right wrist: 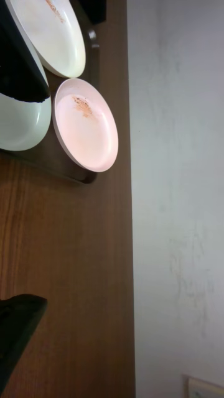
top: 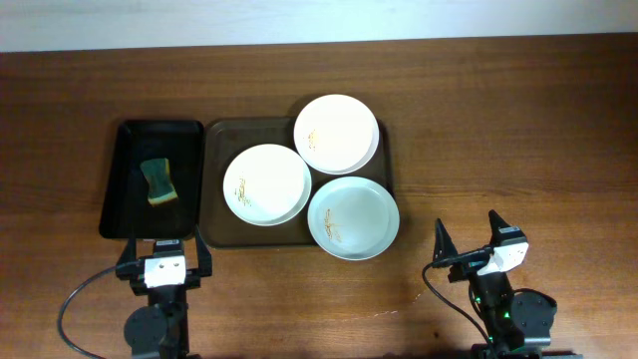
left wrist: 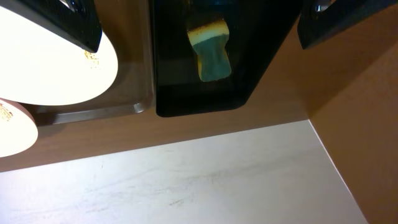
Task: Clean dirty plates on tray and stack at the side
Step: 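Raise both arms from rest toward the sponge and plates, then grasp the rim of the front-right plate with the right gripper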
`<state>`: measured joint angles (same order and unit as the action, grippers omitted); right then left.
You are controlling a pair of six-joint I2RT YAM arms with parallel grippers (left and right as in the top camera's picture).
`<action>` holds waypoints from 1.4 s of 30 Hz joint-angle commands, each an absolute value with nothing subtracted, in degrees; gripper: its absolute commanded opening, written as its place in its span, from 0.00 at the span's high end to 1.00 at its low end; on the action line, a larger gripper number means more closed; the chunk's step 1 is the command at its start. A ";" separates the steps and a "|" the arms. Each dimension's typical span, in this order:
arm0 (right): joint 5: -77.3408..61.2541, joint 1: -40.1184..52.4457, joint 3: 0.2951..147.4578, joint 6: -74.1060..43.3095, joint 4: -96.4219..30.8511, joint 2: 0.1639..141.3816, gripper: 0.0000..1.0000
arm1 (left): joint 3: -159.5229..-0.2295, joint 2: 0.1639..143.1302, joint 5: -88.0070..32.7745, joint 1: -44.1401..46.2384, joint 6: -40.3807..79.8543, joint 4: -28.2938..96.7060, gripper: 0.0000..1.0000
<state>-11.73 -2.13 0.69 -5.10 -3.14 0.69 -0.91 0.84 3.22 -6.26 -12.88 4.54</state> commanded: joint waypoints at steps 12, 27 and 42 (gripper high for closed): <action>-12.01 -1.78 0.32 -4.89 -3.27 0.47 0.01 | -0.51 0.36 2.92 -6.57 -13.80 4.47 0.01; -3.64 -1.89 13.85 -3.22 5.80 3.86 0.02 | -4.69 1.67 2.37 -6.57 -13.78 -21.91 0.01; -9.19 -1.89 77.60 -3.20 -45.06 68.16 0.02 | -77.62 73.12 -8.69 -6.57 -13.78 42.19 0.01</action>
<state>-7.38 -2.13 70.15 -3.18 -39.07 62.26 -65.69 63.72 -2.11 -6.35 -13.19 33.28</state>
